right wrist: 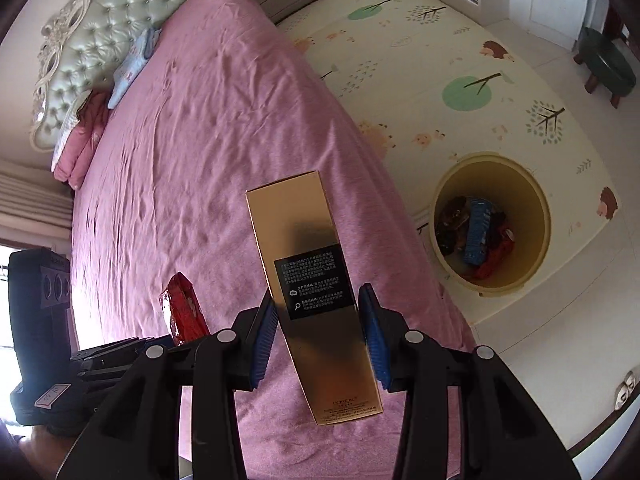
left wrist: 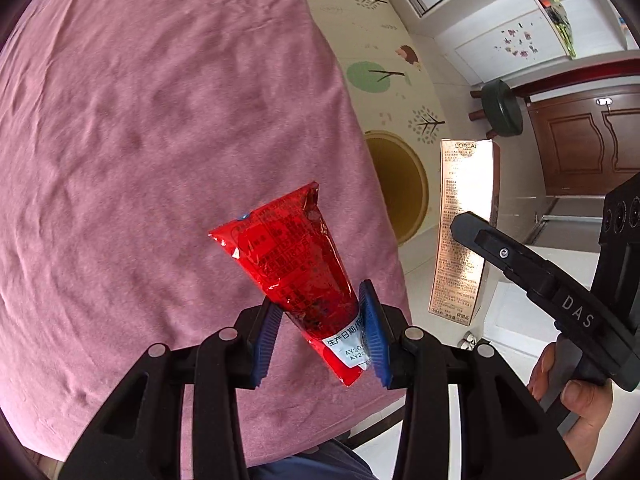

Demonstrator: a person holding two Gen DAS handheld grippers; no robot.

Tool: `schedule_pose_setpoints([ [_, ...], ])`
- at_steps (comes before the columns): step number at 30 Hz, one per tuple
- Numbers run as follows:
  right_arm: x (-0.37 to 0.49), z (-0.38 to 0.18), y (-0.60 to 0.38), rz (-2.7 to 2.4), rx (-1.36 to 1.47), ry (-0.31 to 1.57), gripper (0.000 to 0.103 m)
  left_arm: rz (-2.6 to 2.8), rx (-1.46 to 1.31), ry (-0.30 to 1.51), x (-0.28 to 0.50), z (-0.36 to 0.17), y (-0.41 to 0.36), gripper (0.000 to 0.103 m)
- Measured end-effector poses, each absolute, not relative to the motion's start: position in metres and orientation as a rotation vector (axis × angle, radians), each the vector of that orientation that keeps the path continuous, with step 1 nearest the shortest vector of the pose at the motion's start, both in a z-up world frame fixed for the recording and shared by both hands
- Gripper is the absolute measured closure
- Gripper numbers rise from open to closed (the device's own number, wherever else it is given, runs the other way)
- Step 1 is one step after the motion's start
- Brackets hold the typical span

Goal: Collect trash
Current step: 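Carry the red tube and gold box in both grippers to the bin, then open both grippers to drop the tube and box into the bin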

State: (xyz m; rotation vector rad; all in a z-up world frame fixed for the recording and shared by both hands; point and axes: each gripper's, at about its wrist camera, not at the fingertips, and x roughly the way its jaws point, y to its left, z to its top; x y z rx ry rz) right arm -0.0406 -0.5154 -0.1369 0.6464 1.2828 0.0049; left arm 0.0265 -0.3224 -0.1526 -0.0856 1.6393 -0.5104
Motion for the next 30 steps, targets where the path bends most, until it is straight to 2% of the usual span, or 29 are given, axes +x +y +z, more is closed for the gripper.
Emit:
schedule_pose_setpoints([
  [8,-0.071,-0.153,-0.589,-0.153,0.755,1.229,0.063,-0.713,-0.006,1.653,0.031,-0.161,-0.413,0.063],
  [22,-0.081,-0.171,-0.680,-0.322,0.766,1.207,0.062,-0.972,0.178,1.615,0.041,-0.177,-0.533,0.062],
  [23,-0.081,-0.171,-0.685,-0.346,0.758,1.218,0.062,-0.988,0.182,1.619,0.042,-0.178,-0.540,0.056],
  [24,-0.082,-0.169,-0.689,-0.369,0.745,1.219,0.059,-0.987,0.189,1.617,0.043,-0.178,-0.545,0.027],
  [25,-0.083,-0.167,-0.694,-0.379,0.737,1.213,0.055,-0.979,0.192,1.607,0.043,-0.178,-0.549,0.013],
  [26,-0.084,-0.165,-0.698,-0.385,0.736,1.202,0.053,-0.978,0.183,1.589,0.045,-0.177,-0.551,0.008],
  [30,-0.089,-0.158,-0.706,-0.396,0.756,1.179,0.053,-0.978,0.218,1.586,0.045,-0.179,-0.559,0.008],
])
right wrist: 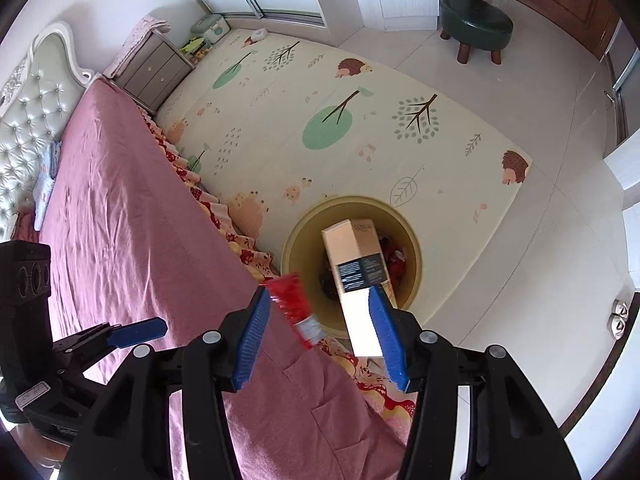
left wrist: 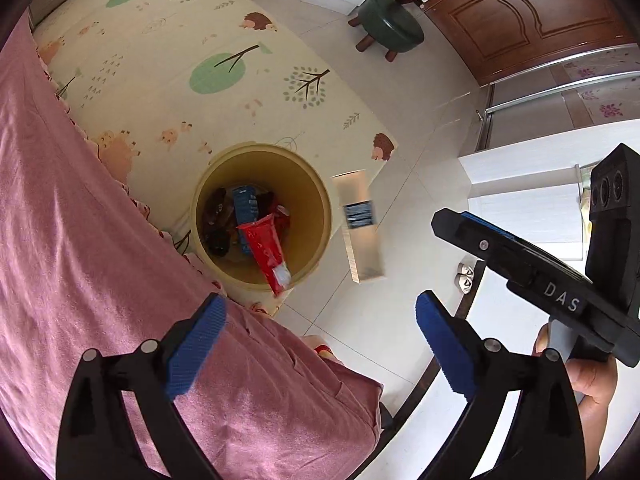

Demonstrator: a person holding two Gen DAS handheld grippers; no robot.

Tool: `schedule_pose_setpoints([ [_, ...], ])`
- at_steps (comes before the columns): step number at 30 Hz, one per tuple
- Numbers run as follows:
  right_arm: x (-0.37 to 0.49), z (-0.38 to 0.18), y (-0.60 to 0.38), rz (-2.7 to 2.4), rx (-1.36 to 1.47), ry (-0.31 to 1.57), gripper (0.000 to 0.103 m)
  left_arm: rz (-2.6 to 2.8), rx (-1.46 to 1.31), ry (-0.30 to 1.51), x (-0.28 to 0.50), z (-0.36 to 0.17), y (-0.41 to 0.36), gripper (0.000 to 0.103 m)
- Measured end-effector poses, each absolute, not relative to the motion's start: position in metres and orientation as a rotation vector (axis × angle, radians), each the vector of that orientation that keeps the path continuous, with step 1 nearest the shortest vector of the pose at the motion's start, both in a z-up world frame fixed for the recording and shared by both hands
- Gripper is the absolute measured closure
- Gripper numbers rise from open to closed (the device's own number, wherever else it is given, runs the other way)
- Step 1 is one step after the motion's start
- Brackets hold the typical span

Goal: Collect trash

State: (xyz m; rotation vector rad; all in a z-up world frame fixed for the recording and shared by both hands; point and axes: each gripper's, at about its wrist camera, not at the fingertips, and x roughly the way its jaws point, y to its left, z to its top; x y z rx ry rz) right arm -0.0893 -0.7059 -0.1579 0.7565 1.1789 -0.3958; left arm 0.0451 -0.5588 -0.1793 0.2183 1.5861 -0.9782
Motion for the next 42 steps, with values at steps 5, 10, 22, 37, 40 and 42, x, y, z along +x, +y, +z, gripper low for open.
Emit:
schedule_pose_setpoints([
  [5,-0.090,-0.155,-0.702,-0.376,0.782,1.169,0.053,-0.980,0.257,1.545,0.040,-0.171,-0.557,0.008],
  [10,-0.086,-0.148,-0.686,-0.347,0.783,1.172,0.053,-0.975,0.260,1.520,0.038,-0.160,-0.546,0.008],
  [22,-0.073,-0.108,-0.629,-0.263,0.738,1.157,0.053,-0.905,0.211,1.504,0.034,-0.128,-0.480,0.008],
  [37,-0.063,-0.041,-0.449,-0.021,0.644,1.169,0.049,-0.561,0.077,1.400,0.002,-0.064,-0.272,0.008],
  [40,-0.059,-0.028,-0.420,0.013,0.591,1.172,0.047,-0.475,0.016,1.358,-0.010,-0.050,-0.230,0.008],
  [42,-0.059,-0.020,-0.404,0.016,0.584,1.171,0.040,-0.421,-0.019,1.322,-0.018,-0.039,-0.204,0.008],
])
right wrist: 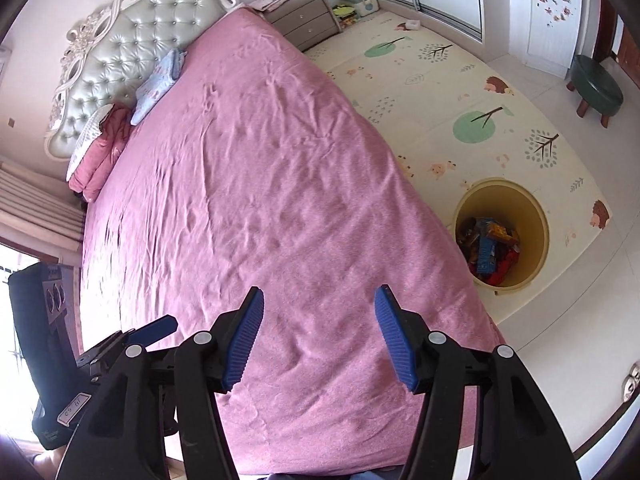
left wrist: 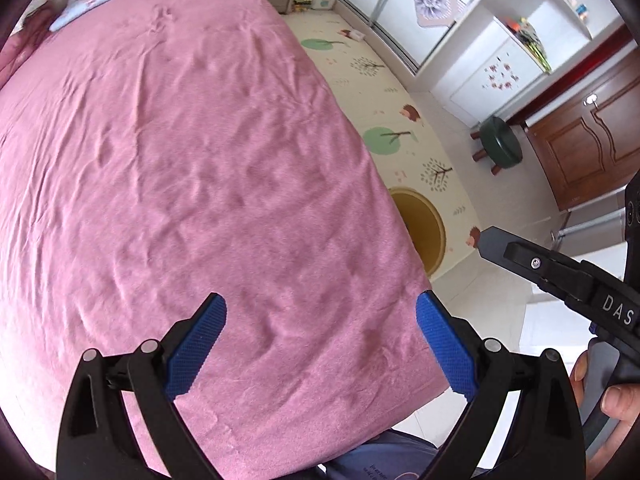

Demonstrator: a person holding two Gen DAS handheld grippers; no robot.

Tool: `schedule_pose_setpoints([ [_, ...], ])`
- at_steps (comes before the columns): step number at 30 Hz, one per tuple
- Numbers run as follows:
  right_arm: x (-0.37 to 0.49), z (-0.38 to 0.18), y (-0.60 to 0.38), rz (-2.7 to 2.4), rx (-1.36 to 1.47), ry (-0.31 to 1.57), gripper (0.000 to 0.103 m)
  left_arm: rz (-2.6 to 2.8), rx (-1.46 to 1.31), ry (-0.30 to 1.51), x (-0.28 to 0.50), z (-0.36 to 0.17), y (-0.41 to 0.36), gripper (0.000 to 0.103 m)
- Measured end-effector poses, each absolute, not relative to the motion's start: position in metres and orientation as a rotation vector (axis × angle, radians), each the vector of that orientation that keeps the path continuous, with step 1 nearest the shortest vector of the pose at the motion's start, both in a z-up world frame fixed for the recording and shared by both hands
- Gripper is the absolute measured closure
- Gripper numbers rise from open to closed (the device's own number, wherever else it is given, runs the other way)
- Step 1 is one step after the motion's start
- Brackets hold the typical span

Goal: Collect trash

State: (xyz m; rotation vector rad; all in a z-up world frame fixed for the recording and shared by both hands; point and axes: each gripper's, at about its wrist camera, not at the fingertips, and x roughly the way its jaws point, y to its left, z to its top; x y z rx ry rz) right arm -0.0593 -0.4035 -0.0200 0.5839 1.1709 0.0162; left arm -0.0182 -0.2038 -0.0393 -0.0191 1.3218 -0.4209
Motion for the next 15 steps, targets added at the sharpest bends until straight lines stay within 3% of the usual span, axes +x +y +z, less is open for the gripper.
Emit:
schedule_pose_setpoints([
  [4,-0.062,-0.005,-0.367,0.080,0.534,1.170,0.039,-0.327,-0.111,1.250,-0.037,-0.017,-0.159,0.008],
  [15,-0.069,0.038,-0.310,0.171,0.389,1.084,0.015,-0.067,-0.231,1.114,-0.074,0.016,-0.092,0.004],
])
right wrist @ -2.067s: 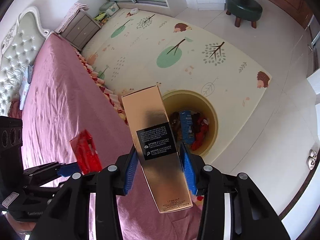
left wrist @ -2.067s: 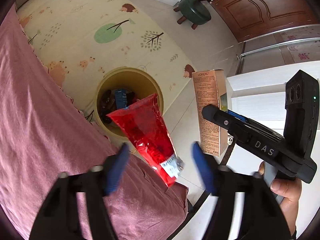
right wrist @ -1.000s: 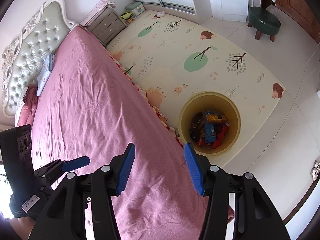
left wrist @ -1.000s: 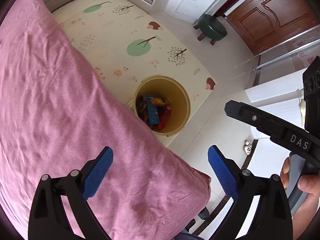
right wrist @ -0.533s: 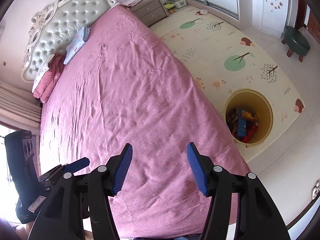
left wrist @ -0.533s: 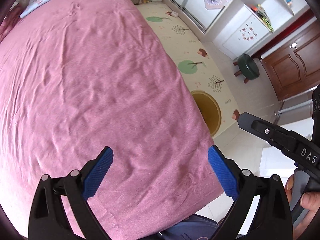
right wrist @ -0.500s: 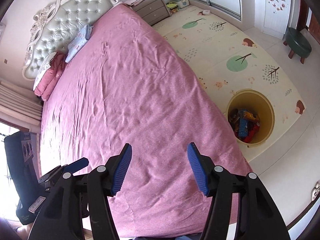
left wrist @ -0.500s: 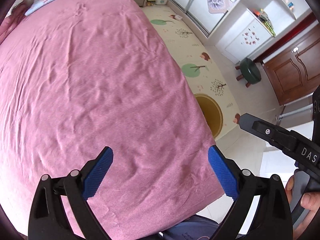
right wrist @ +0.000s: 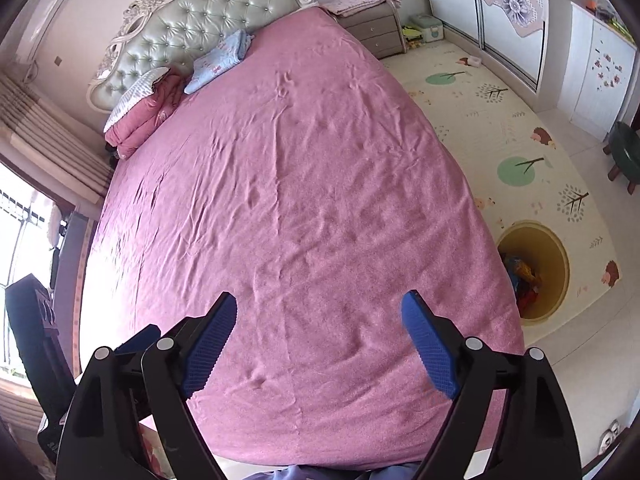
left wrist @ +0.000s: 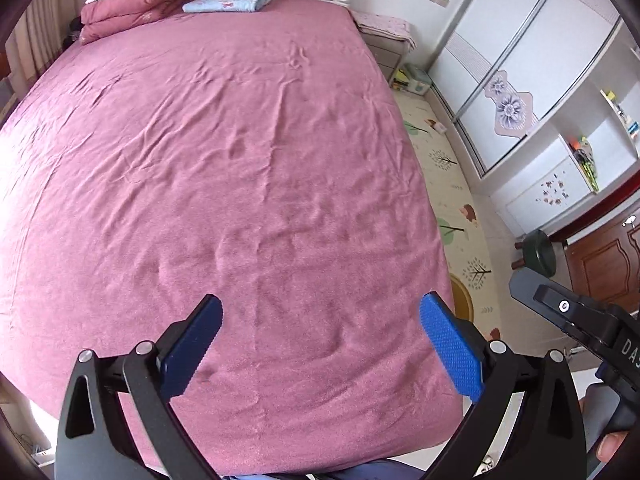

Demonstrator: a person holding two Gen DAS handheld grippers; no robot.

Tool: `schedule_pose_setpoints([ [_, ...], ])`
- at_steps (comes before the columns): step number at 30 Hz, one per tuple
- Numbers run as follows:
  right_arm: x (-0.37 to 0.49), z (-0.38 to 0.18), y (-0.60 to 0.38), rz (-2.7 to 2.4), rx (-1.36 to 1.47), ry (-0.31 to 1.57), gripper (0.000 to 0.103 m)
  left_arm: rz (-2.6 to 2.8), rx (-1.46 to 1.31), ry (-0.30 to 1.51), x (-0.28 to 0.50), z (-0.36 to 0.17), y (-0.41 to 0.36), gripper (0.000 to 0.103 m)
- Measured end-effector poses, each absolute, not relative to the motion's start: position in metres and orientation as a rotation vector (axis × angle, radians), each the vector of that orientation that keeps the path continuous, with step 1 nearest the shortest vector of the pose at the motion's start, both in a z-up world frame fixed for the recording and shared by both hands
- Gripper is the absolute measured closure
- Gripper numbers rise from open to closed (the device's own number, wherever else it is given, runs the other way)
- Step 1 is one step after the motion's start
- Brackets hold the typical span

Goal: Collect trash

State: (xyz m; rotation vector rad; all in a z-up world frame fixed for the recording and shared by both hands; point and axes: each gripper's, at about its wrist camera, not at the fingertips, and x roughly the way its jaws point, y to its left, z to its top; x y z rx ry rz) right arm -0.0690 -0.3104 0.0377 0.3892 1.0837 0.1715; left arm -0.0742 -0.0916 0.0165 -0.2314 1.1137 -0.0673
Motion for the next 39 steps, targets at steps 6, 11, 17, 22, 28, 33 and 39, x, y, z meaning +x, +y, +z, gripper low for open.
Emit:
schedule_pose_setpoints([
  [6,-0.075,0.051,-0.305,0.162,0.345,1.020,0.010,0.036,-0.232,1.065,-0.084,0.029,-0.073,0.004],
  [11,-0.079,0.051,-0.294,0.206,0.324,1.023,0.010,0.063,-0.228,1.023,-0.089,0.040,-0.068,0.004],
  [17,-0.082,0.053,-0.286,0.233,0.306,1.027,0.010,0.060,-0.195,1.009,-0.093,0.048,-0.073,0.004],
  [22,-0.083,0.052,-0.288,0.230,0.328,1.033,0.010,0.066,-0.220,1.011,-0.095,0.048,-0.066,0.004],
  [28,-0.085,0.053,-0.292,0.219,0.347,1.031,0.010,0.106,-0.253,1.020,-0.098,0.045,-0.054,0.004],
  [33,-0.086,0.055,-0.290,0.230,0.339,1.028,0.010,0.133,-0.256,1.011,-0.099,0.047,-0.048,0.004],
  [39,-0.086,0.057,-0.285,0.248,0.319,1.028,0.010,0.138,-0.222,1.011,-0.098,0.049,-0.052,0.004],
])
